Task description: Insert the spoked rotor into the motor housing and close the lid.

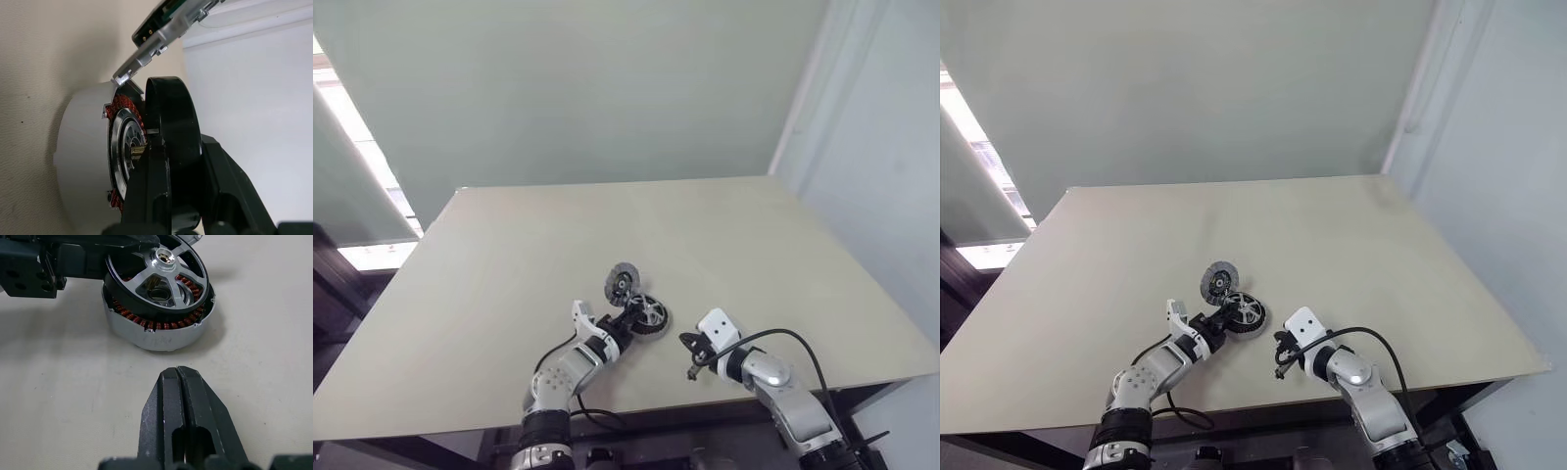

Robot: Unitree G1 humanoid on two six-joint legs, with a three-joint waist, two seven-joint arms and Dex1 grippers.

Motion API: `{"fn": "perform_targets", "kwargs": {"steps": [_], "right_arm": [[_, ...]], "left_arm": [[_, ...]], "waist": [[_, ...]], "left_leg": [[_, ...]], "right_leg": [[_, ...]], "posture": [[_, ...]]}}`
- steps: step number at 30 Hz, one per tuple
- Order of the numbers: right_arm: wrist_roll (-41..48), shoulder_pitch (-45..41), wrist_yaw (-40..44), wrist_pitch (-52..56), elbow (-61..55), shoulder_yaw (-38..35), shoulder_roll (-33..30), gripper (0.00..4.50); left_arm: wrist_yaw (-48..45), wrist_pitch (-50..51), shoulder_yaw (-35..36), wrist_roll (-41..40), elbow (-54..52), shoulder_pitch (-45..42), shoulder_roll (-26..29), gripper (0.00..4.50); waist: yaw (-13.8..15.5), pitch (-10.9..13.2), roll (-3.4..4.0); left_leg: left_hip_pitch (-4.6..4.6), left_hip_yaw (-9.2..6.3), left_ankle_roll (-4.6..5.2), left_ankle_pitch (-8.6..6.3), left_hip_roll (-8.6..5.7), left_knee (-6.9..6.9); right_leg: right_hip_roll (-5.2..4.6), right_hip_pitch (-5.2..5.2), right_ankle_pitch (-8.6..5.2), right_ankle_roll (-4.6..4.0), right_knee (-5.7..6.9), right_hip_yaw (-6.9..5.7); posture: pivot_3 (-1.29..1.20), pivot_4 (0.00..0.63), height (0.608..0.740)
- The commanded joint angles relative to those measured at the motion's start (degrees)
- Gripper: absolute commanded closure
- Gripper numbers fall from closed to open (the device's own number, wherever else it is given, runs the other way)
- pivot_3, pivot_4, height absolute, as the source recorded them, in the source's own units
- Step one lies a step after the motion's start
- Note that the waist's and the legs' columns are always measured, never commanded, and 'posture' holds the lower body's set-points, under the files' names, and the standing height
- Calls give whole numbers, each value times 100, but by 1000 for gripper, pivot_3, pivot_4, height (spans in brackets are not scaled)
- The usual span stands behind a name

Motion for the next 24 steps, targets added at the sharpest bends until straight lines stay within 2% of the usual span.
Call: {"fn": "perform_targets", "kwargs": {"steps": [1, 24], "right_arm": [[35, -141, -24, -131, -119, -36, 20, 4500], [31, -135, -15, -187, -45, -22, 16, 4500]], "left_arm": [[-21, 127, 38, -128, -100, -96, -79, 4168], [-22, 131, 166, -4, -15, -132, -181, 4168]], "waist": [[-2, 0, 0], [-5, 0, -1]], "left_leg": [[0, 0, 0, 0, 0, 0], [-5, 0, 0, 0, 0, -1]], "right_leg": [[0, 0, 0, 0, 0, 0], [0, -6, 0, 0, 0, 1]], "posture": [[0, 0, 740], [0, 0, 740]]}}
